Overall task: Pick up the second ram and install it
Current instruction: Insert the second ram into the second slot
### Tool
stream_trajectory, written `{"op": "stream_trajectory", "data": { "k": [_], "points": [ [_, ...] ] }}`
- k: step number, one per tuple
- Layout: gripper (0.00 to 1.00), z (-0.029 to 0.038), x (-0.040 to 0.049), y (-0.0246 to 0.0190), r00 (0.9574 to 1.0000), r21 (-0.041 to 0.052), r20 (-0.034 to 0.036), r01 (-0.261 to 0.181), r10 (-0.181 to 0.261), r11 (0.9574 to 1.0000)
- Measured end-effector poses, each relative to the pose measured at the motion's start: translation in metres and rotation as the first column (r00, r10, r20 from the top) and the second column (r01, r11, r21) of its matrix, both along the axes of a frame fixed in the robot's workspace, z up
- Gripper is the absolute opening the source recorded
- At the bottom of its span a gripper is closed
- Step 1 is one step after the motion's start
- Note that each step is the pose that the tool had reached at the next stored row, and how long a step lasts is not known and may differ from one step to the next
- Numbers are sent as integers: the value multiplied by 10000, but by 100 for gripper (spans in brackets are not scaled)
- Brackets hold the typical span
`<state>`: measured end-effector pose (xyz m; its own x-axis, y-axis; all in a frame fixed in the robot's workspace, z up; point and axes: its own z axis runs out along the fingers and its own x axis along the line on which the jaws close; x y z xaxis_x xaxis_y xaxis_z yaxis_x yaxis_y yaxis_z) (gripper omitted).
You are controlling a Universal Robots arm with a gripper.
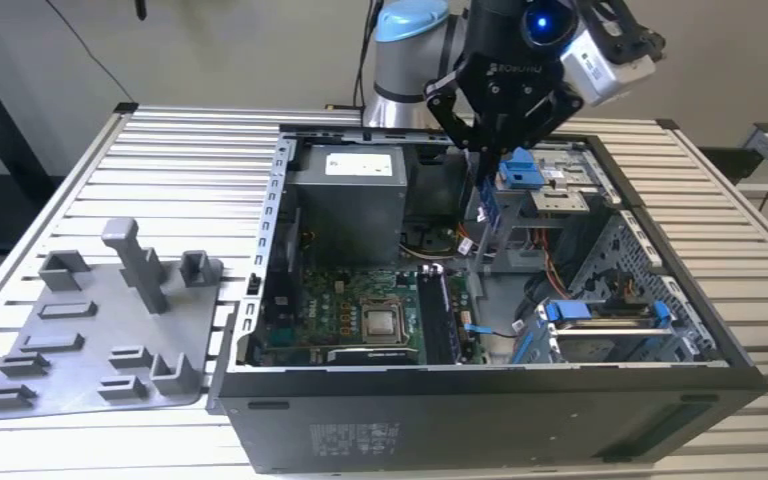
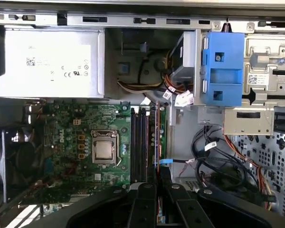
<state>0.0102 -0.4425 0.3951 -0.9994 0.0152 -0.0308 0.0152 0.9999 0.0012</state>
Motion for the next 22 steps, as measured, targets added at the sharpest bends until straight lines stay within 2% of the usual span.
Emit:
{"op": "stream_trajectory", "data": {
  "k": [3,7,15,22],
  "points": [
    [14,-5,-1,0,9999,1,-3,152,-152,9999],
    [14,-6,-5,0,9998,-6,-67,193,-193,9998],
    [14,-35,-58,-7,9998,-10,-72,200,-200,9998],
    [14,-55,-65,-8,9998,-15,-66,204,-205,9998]
  ]
}}
